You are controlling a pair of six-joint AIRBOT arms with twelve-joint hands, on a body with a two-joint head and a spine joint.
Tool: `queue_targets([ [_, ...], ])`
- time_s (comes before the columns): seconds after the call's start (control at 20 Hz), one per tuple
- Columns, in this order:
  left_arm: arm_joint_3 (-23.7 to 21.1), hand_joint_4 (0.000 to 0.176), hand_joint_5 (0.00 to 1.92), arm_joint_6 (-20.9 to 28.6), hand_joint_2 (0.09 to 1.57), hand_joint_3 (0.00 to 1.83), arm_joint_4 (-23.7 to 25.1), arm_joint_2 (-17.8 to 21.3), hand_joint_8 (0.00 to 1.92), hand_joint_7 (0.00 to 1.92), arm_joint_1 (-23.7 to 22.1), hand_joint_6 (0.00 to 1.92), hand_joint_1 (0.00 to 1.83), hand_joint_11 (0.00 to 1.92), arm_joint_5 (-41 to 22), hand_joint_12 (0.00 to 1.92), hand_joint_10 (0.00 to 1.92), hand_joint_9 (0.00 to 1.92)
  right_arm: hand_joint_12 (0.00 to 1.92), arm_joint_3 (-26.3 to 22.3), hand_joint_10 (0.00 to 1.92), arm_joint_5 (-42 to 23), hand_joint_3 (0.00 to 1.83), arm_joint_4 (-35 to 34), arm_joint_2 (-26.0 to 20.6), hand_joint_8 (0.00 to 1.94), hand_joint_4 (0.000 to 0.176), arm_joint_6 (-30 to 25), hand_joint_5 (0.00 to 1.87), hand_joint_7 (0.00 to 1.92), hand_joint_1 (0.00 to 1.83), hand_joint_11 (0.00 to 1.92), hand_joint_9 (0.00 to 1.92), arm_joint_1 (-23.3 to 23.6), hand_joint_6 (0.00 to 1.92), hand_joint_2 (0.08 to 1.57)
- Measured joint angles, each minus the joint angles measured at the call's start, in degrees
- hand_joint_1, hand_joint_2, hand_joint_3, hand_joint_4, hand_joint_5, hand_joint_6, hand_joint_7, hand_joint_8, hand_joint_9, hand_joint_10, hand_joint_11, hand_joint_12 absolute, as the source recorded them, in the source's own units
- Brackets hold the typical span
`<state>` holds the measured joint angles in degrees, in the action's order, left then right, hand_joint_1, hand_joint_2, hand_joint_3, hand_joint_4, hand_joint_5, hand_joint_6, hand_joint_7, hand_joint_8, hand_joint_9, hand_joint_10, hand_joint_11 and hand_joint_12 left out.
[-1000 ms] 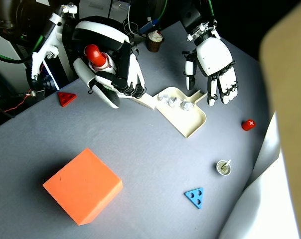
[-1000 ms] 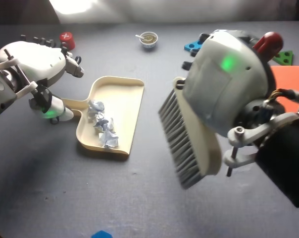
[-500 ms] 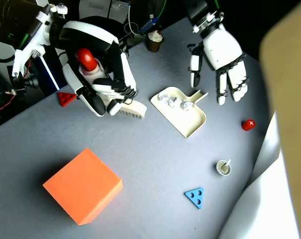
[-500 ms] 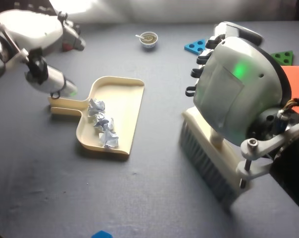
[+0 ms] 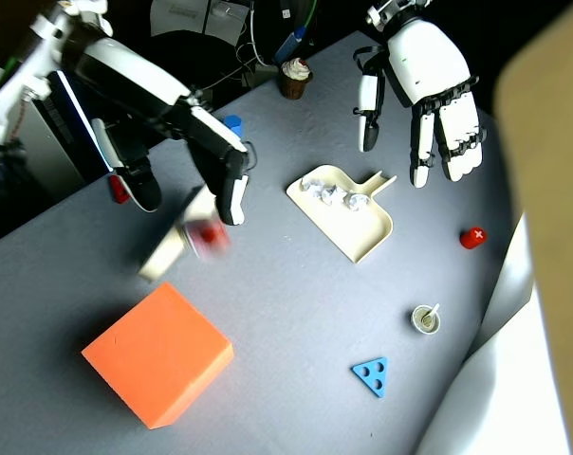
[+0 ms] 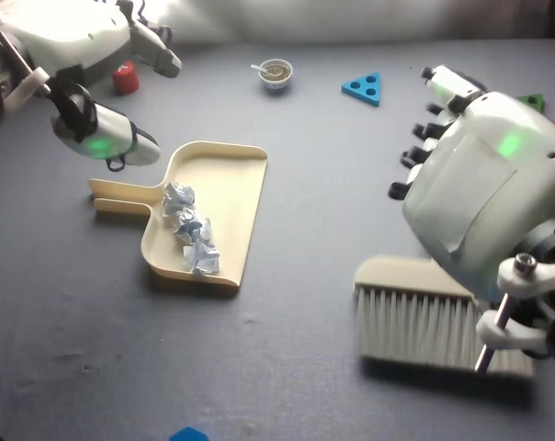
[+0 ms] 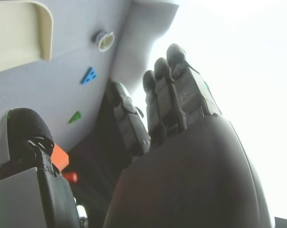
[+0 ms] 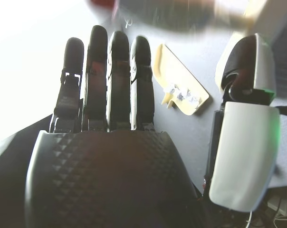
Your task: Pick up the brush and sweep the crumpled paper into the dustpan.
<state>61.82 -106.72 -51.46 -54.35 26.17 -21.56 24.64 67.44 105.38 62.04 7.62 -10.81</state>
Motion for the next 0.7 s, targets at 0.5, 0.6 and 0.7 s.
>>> queue_targets([
  [0.5, -1.3, 0.116, 0.62, 0.0, 0.99, 0.0, 1.5, 0.7, 0.01, 0.29, -0.4, 0.01, 0.86, 0.28, 2.5, 0.01, 0.01, 0.27, 0.12, 0.5, 0.0, -22.7, 0.0, 12.6, -15.8, 0.0, 0.0, -31.4, 0.21, 0.23, 0.63, 0.24, 0.23, -0.4, 0.0, 0.85],
  [0.6, -1.3, 0.109, 0.62, 0.0, 0.99, 0.0, 1.6, 0.7, 0.0, 0.3, -0.8, 0.0, 0.86, 0.29, 2.7, 0.01, 0.0, 0.28, 0.11, 1.6, 0.01, -36.9, 0.0, 21.0, -20.9, 0.01, 0.0, -45.8, 0.26, 0.27, 0.66, 0.26, 0.26, -1.3, 0.01, 0.84],
  [0.7, -1.3, 0.107, 0.62, 0.0, 0.99, 0.0, 2.5, 1.1, 0.0, 0.3, -1.3, 0.0, 0.88, 0.3, 2.8, 0.01, 0.01, 0.29, 0.11, 2.8, 0.01, -49.4, 0.0, 25.6, -24.3, 0.01, 0.0, -56.1, 0.25, 0.27, 0.64, 0.26, 0.26, -1.2, 0.01, 0.86],
])
